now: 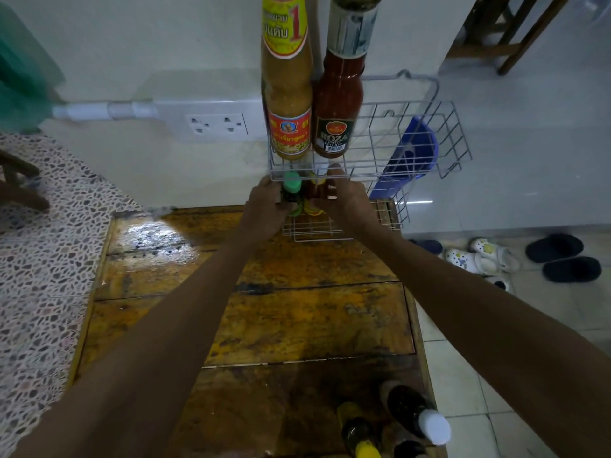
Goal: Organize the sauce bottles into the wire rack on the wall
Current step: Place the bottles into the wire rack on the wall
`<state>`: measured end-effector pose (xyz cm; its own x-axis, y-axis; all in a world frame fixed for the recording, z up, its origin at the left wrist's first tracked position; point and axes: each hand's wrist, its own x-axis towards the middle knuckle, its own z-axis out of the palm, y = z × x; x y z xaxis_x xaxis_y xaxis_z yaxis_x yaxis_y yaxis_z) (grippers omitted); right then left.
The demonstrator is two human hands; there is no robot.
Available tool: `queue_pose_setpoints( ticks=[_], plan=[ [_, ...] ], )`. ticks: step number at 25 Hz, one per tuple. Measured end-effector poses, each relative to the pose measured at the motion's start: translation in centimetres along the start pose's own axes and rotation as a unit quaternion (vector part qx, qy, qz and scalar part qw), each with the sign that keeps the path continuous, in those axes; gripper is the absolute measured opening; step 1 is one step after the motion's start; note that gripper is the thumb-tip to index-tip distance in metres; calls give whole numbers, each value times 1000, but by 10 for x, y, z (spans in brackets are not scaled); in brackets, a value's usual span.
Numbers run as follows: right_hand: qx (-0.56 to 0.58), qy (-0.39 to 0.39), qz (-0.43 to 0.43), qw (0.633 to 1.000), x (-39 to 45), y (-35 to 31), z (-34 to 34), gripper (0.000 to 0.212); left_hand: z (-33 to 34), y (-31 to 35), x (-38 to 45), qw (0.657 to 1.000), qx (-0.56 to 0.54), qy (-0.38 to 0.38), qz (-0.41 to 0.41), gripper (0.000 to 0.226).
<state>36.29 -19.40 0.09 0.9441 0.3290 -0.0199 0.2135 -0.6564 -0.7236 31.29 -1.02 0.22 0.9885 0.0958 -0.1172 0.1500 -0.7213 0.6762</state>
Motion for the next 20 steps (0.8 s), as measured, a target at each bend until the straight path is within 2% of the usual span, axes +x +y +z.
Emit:
queue_pose_setpoints(
  ticks=[6, 10, 15, 20],
  plan=[
    [22, 16, 10, 1000, 1, -1, 1, 60, 10, -5, -4, 997, -61, 42, 4, 55],
    [21, 19, -13, 1000, -1, 7, 5, 53, 17, -6, -8, 993, -84, 75, 20, 52],
    [23, 13, -3, 1000, 0, 13, 9, 54, 21, -12, -7, 987, -106, 119, 25, 49],
    [-1, 11, 3, 1000, -1, 15, 13, 49, 25, -15, -8, 988, -99, 118, 17, 51]
  ],
)
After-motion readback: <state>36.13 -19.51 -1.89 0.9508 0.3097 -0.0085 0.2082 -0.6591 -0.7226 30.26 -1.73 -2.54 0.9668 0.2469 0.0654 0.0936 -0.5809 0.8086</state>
